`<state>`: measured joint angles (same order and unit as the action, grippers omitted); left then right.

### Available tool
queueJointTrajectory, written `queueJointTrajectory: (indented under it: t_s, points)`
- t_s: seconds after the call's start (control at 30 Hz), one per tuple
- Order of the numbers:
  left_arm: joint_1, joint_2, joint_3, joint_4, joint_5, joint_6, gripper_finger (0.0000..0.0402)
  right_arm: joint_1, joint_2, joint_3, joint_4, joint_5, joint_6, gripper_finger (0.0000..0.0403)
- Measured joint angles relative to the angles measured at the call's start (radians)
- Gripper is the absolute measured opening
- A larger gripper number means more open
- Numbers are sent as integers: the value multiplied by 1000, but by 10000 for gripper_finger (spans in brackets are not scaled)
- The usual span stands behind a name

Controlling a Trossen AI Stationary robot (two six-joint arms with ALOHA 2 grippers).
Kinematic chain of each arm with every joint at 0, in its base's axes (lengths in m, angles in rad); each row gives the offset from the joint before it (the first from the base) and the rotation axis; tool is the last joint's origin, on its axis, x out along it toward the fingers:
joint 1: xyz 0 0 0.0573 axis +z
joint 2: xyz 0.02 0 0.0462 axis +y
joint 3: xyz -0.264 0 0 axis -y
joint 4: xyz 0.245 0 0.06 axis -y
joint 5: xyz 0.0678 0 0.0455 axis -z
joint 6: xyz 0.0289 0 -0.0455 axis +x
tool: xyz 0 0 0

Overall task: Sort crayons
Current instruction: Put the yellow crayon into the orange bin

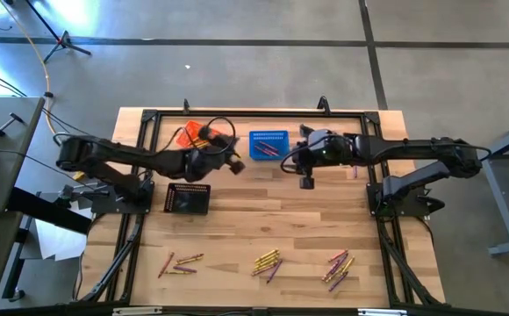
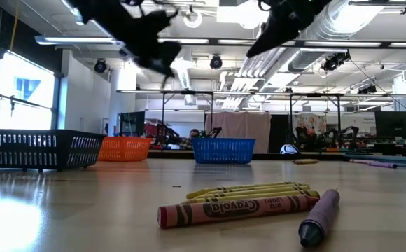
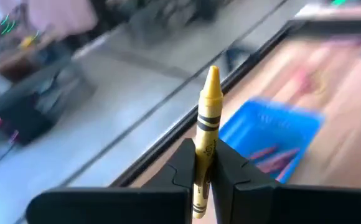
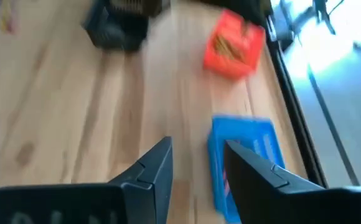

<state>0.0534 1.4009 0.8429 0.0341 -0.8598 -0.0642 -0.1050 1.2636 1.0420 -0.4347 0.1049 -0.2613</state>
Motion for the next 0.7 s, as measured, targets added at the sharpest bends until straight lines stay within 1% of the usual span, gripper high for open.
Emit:
queueJointTrajectory:
  t_s: [0.1,0.17,0.23,0.3,0.4,0.5,0.7]
  points:
    - [47,-39,-1,-259,-7,-182,9,0,0,0,-66,4,46,129]
    - [94,-53,-1,-432,10,-304,9,0,0,0,-84,3,91,129]
    - [145,-55,-2,-555,39,-401,9,0,0,0,-93,2,136,129]
    - [198,-55,-2,-652,69,-466,10,0,0,0,-101,1,174,129]
    - [274,-54,-2,-695,98,-472,10,0,0,0,-109,1,198,129]
    - [344,-54,-2,-666,138,-412,10,0,0,0,-109,0,202,129]
    - [479,-54,-2,-626,363,-318,11,0,0,0,-109,0,202,129]
